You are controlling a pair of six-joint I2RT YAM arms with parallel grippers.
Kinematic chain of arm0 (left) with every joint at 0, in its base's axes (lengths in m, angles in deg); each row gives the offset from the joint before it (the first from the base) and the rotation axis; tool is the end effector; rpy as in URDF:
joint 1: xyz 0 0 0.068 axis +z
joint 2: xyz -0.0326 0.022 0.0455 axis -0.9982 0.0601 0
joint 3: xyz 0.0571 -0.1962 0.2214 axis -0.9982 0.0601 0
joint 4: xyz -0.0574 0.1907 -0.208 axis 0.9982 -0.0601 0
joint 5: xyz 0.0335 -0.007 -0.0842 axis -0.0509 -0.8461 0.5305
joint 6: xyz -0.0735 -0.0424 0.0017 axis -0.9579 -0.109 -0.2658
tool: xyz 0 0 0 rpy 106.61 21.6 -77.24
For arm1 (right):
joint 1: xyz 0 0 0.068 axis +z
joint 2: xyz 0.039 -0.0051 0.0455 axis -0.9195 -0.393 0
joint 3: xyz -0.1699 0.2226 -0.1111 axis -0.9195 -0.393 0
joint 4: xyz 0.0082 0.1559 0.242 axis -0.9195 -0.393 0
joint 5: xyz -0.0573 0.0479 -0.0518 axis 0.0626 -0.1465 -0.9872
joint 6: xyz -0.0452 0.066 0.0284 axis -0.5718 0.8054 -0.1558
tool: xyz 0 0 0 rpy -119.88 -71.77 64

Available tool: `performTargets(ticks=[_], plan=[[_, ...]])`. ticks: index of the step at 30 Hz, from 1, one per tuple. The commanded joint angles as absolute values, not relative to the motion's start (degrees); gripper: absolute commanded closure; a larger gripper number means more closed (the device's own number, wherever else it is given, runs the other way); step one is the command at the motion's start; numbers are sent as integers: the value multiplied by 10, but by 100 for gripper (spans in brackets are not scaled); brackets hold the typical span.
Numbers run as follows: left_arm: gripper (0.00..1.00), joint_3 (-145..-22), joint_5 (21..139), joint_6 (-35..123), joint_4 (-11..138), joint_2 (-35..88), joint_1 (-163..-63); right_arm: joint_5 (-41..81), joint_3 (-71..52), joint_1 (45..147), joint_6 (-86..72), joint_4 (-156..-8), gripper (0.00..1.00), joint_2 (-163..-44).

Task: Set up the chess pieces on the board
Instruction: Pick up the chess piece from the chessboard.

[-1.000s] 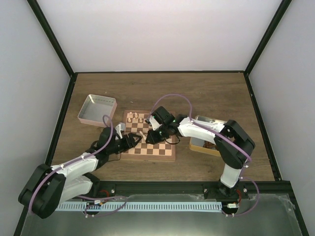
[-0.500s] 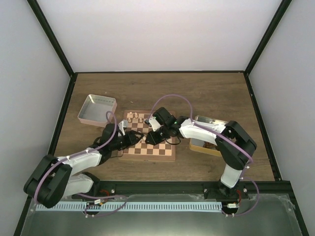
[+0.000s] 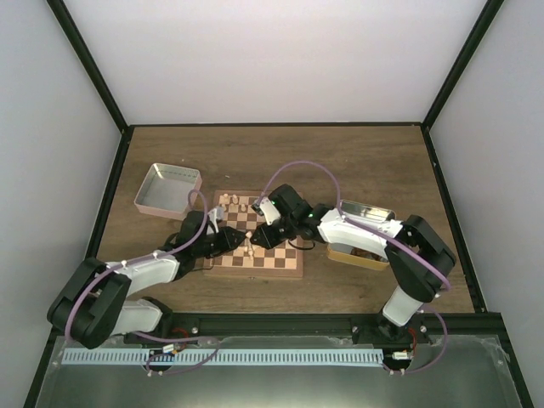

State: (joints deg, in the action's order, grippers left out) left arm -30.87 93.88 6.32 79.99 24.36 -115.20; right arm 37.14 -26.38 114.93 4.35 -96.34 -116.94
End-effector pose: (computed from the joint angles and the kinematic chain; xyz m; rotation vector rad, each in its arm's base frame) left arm 0.2162 -0.1501 0.1259 -0.1959 2.3912 -1.1372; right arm 0.2377 0.3120 0.1863 -0.8735 2.4775 1.0020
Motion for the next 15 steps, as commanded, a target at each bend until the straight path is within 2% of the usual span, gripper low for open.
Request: performTargets(ticks=[1, 10, 15], plan=[[78, -316, 936, 80, 804, 250, -1152, 347, -267, 1146, 58, -938, 99, -1148], [67, -333, 886, 110, 734, 167, -1152, 350, -271, 1143, 76, -926, 99, -1150], [44, -334, 934, 94, 727, 96, -1152, 393, -268, 1143, 35, -902, 99, -1145]])
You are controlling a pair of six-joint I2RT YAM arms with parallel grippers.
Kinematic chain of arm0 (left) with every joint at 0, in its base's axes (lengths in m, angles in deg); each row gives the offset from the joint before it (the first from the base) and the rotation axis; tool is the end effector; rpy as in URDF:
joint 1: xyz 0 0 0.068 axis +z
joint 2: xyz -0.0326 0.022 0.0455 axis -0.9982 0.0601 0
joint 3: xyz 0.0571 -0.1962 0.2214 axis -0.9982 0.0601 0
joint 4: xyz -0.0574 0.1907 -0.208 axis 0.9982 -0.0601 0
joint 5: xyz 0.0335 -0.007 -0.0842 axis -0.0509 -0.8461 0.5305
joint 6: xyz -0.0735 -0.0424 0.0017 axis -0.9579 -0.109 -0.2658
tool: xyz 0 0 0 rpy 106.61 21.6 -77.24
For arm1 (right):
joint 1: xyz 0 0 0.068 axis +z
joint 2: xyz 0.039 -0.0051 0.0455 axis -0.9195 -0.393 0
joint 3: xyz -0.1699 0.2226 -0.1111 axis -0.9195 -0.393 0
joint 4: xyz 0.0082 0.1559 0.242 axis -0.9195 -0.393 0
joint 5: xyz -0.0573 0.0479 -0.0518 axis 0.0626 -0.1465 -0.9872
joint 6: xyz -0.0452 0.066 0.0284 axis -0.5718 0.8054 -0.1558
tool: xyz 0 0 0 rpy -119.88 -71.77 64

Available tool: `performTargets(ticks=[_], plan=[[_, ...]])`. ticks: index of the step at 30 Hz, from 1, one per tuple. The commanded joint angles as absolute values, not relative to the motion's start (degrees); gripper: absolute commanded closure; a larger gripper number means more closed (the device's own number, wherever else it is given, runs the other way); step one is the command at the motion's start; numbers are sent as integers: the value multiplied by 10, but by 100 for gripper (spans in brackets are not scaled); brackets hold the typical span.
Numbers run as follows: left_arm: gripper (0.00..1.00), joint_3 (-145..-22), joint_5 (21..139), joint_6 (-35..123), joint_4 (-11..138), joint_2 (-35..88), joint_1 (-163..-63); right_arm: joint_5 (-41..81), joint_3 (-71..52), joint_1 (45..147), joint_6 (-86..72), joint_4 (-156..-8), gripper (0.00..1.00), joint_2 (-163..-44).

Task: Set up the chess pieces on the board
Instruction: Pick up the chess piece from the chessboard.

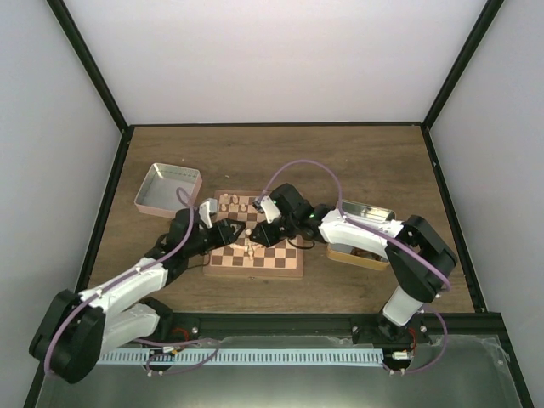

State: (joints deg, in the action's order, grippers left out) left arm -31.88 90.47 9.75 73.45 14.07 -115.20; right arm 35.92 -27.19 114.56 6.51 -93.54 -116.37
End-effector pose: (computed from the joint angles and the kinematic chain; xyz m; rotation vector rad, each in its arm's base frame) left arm 0.2105 -0.1423 0.1601 -0.1341 2.2814 -1.0833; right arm 0.2420 0.3109 0.1891 -0.8089 2.4555 1.0060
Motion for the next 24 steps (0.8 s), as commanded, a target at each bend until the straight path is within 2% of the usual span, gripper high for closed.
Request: performTargets(ticks=[1, 4, 7, 19, 21, 24], plan=[[41, -335, 949, 89, 727, 90, -1152, 402, -265, 1143, 26, -897, 99, -1144], [36, -341, 988, 81, 726, 85, -1152, 420, -259, 1144, 3, -887, 99, -1136], [38, -344, 1016, 74, 728, 93, -1152, 425, -257, 1144, -5, -877, 99, -1128], [86, -350, 1039, 45, 750, 115, -1152, 408, -281, 1144, 34, -834, 99, -1096], [89, -352, 1039, 36, 753, 114, -1152, 398, -286, 1144, 58, -825, 93, -1086], [90, -359, 1033, 14, 759, 105, -1152, 383, -304, 1144, 121, -805, 69, -1061]])
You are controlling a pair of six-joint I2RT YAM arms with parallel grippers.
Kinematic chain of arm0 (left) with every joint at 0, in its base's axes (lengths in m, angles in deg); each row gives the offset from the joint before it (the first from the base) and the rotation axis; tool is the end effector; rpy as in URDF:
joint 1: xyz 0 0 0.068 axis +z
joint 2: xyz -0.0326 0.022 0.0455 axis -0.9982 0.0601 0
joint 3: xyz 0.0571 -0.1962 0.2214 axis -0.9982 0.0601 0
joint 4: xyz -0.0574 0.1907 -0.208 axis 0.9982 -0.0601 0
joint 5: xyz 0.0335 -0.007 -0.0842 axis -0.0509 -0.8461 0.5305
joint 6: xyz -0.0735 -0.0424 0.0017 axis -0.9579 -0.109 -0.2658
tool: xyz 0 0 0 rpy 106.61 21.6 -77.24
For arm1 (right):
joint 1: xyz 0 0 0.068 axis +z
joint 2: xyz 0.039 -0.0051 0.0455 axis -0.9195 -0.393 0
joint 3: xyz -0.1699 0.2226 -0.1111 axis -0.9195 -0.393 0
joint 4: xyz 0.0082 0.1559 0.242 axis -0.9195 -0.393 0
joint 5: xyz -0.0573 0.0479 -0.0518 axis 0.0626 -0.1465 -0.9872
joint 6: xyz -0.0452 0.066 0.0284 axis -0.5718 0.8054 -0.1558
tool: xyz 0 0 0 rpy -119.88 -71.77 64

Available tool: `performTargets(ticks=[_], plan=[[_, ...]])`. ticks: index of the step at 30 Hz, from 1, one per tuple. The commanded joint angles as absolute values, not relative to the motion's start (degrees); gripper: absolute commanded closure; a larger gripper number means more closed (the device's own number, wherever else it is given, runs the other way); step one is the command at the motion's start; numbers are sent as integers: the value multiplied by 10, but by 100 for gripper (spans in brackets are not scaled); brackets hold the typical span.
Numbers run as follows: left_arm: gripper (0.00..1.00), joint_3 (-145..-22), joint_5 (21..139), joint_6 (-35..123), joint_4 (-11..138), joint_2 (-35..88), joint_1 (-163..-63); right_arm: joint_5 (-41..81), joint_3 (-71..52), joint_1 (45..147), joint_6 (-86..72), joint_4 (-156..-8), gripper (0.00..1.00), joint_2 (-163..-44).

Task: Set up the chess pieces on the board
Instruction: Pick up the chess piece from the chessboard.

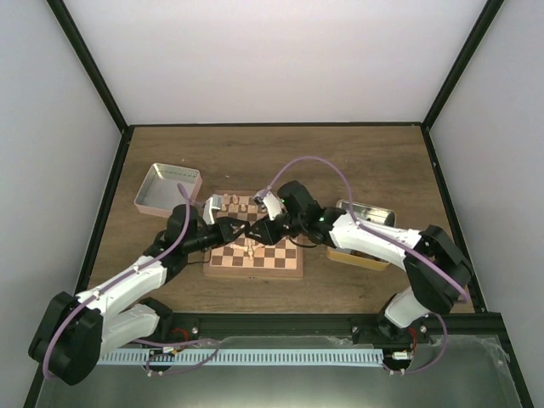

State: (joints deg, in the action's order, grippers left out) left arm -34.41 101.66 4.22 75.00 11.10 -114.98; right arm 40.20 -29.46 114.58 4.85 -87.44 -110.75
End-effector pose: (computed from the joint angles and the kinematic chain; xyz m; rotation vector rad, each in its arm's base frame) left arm 0.2063 -0.1540 0.1949 -0.0658 2.2174 -1.3648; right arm 0.2325 0.3080 0.2235 -0.8793 2.2525 1.1383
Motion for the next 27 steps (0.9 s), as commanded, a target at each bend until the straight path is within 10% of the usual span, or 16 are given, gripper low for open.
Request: performTargets(ticks=[1, 6, 13, 27], plan=[[90, -362, 1032, 3, 767, 98, -1152, 378, -316, 1144, 155, -788, 61, -1043], [90, -374, 1018, -61, 805, 68, -1152, 376, -413, 1144, 335, -617, 37, -962], [90, -393, 997, -179, 844, 39, -1151, 294, -457, 1144, 506, -541, 33, -925], [90, -415, 990, -261, 902, 65, -1152, 323, -457, 1148, 605, -434, 64, -954]])
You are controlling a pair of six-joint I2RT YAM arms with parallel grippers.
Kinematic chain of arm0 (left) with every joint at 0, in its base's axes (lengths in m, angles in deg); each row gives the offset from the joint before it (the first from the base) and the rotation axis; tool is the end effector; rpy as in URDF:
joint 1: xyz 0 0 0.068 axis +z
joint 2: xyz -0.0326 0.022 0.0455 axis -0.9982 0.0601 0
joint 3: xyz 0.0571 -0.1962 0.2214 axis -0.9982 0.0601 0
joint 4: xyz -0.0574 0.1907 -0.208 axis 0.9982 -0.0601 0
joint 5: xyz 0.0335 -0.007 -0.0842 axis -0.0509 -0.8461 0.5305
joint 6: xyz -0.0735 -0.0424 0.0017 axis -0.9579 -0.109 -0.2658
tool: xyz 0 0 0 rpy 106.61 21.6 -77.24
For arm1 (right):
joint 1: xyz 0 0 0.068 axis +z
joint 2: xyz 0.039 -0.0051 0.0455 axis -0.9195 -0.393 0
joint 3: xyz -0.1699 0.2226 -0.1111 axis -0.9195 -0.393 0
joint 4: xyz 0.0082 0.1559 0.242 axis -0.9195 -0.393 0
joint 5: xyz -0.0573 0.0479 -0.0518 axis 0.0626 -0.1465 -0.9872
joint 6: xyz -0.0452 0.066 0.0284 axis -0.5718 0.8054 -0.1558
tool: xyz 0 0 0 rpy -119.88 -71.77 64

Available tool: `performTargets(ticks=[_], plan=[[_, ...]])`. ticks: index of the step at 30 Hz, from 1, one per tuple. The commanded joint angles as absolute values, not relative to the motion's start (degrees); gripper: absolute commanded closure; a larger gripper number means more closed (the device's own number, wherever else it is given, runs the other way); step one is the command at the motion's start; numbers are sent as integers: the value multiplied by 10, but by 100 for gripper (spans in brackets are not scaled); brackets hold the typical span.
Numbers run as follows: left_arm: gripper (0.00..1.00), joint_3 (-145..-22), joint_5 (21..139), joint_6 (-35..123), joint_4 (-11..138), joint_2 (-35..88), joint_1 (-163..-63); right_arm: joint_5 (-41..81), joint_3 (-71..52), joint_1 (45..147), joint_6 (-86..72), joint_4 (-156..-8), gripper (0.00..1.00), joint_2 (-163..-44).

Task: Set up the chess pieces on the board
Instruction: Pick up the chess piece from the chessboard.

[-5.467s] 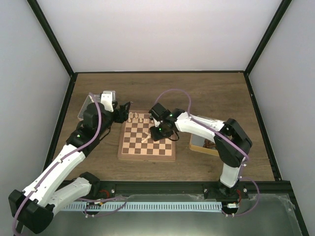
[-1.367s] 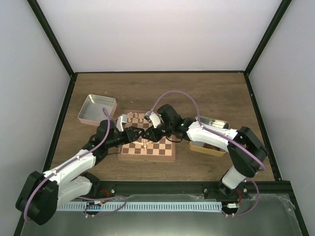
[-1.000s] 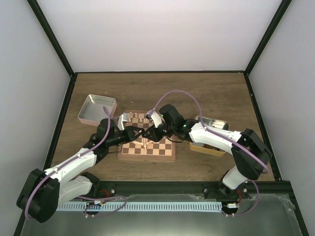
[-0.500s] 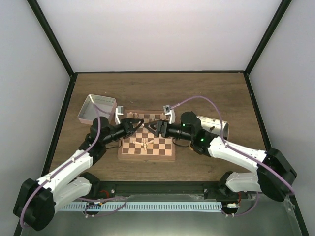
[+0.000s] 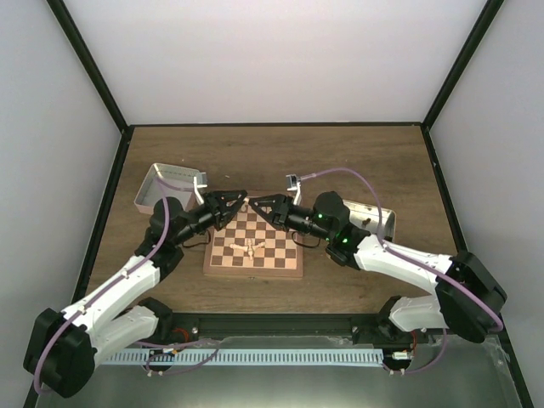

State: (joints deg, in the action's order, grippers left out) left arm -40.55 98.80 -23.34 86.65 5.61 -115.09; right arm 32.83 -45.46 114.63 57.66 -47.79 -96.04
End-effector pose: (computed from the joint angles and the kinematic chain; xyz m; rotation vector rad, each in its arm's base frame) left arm 0.2148 -0.1554 0.2880 -0.3939 1.8715 -1.7546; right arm 0.2103 0.2711 0.2927 0.0539 1.9362 1.8177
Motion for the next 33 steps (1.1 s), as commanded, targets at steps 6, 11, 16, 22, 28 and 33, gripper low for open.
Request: performTargets(ticks=[6, 11, 16, 22, 28, 33], plan=[[90, -409, 986, -264, 898, 62, -1151, 302, -458, 1148, 605, -445, 75, -949], [88, -409, 986, -256, 891, 62, -1151, 287, -441, 1148, 597, -489, 86, -948], [70, -418, 973, -196, 845, 56, -1151, 263, -408, 1147, 554, -584, 89, -943], [43, -492, 857, 48, 582, 47, -1141, 238, -308, 1130, 419, -824, 88, -979], [34, -583, 689, 242, 410, 45, -1134, 195, -176, 1105, 257, -1050, 88, -1066], [33, -639, 614, 344, 358, 54, -1133, 147, -24, 1100, 153, -1193, 88, -1176]])
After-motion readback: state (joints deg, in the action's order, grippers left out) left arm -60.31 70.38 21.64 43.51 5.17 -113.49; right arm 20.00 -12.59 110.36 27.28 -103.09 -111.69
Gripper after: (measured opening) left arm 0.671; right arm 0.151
